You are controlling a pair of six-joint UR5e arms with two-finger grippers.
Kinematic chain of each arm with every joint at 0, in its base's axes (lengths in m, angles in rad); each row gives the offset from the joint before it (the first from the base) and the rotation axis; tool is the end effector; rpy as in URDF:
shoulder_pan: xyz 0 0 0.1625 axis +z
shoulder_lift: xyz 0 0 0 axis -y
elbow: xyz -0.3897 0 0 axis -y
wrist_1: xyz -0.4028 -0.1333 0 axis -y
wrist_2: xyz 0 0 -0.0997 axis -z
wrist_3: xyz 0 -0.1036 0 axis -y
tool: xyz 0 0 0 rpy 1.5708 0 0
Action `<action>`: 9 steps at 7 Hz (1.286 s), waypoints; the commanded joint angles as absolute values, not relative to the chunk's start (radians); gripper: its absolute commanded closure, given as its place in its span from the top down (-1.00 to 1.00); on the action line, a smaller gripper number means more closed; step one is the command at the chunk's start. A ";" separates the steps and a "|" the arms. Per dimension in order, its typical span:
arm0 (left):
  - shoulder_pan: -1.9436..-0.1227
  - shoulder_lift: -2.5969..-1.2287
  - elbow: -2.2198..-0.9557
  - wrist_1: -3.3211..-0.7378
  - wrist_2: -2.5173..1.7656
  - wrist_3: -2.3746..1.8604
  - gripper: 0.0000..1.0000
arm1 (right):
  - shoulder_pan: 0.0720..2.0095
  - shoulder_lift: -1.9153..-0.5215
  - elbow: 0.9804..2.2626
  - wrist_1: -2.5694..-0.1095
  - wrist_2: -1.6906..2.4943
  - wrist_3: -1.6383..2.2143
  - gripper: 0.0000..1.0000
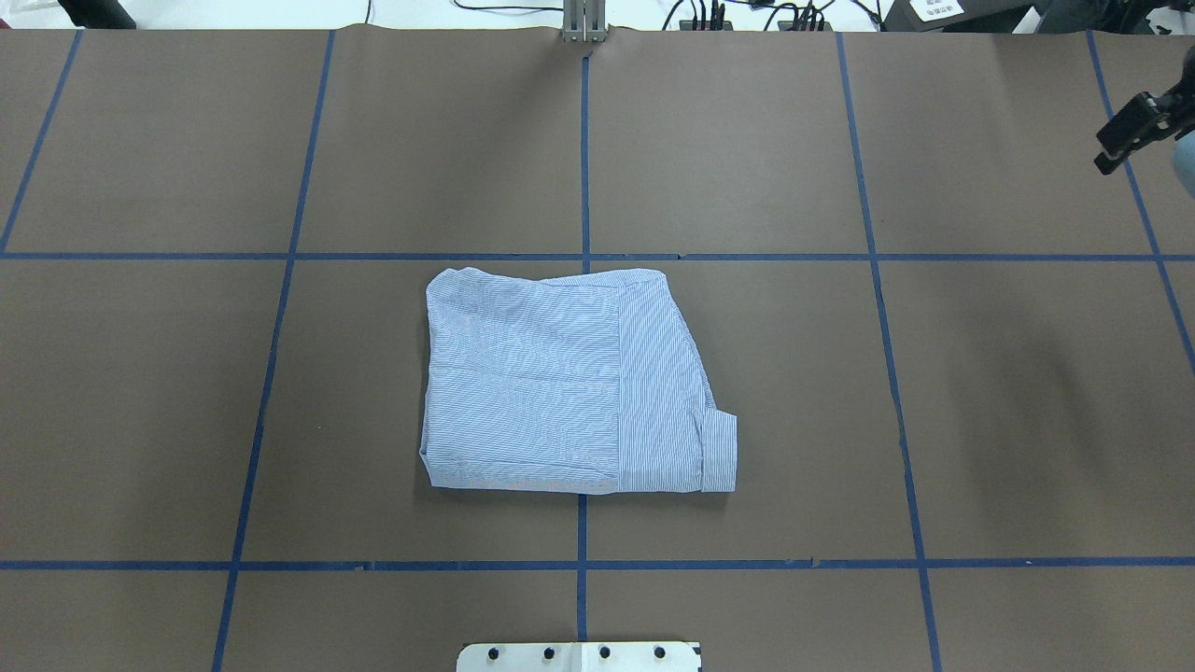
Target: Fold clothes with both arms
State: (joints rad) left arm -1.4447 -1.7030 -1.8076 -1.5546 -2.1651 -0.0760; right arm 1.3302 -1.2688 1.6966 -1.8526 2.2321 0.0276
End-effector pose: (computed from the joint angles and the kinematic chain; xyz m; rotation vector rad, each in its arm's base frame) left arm -0.0055 -0.5554 0.4496 0.2814 0.6199 0.1530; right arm -0.0736 -0.5925 0.4338 0.0513 -0.6748 -0.2531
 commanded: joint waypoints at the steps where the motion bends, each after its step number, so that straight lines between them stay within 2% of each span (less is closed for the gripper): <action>1: -1.558 -1.694 -1.661 -1.634 -2.238 0.112 1.00 | 1.387 -1.335 1.700 -1.850 2.241 -0.040 1.00; 3: -1.578 -1.683 -1.576 -1.762 -2.256 0.115 1.00 | 1.434 -1.380 1.689 -1.845 2.233 -0.040 1.00; 4: -1.597 -1.631 -1.548 -1.837 -2.255 0.110 1.00 | 1.466 -1.420 1.692 -1.842 2.240 -0.047 1.00; 5: -1.604 -1.629 -1.461 -1.864 -2.253 0.115 1.00 | 1.466 -1.445 1.689 -1.839 2.241 -0.048 1.00; 6: -1.605 -1.629 -1.435 -1.858 -2.244 0.117 1.00 | 1.473 -1.447 1.689 -1.839 2.244 -0.046 1.00; 9: -1.623 -1.649 -1.497 -1.682 -2.243 0.106 1.00 | 1.523 -1.482 1.687 -1.839 2.379 -0.043 1.00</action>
State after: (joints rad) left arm -1.6212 -1.6392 -1.4619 -1.7761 -2.2441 0.1079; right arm 1.5061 -1.4655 1.6877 -1.8393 2.3222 -0.0433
